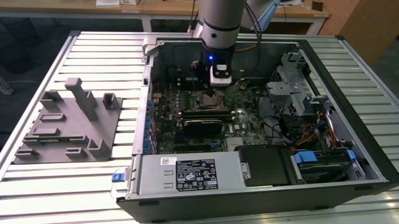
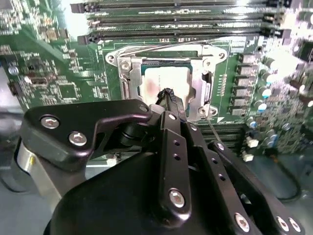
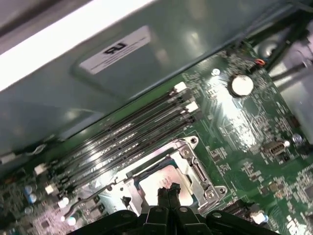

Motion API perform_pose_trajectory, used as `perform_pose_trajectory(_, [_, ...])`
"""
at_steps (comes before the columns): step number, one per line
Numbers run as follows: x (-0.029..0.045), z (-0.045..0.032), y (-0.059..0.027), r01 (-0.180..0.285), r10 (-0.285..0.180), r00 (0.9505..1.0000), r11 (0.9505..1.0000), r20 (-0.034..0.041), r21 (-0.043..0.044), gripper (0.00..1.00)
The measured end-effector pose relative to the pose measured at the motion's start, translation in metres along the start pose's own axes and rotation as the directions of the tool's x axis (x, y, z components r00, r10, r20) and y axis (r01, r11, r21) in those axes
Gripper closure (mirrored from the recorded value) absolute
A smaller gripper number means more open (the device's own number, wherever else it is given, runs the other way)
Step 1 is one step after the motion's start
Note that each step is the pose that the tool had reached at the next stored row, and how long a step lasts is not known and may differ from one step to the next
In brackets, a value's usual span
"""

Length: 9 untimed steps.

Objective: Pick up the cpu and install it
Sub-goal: 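Close the cpu cover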

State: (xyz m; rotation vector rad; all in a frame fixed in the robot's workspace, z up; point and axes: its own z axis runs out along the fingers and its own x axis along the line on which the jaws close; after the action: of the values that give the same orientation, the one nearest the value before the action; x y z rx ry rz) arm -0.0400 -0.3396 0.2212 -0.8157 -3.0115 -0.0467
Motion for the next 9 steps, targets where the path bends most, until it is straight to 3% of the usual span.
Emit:
perform_pose_trajectory(5, [0.0000, 0.0006, 0.0000, 0.092, -0.092, 0.9958, 0.9958, -0.0022, 0.0024, 0.89])
perform_pose_trajectory(9, [0.0000, 0.0011, 0.0000, 0.164, -0.164, 0.9865, 0.9865, -0.0039, 0.0052, 0.89])
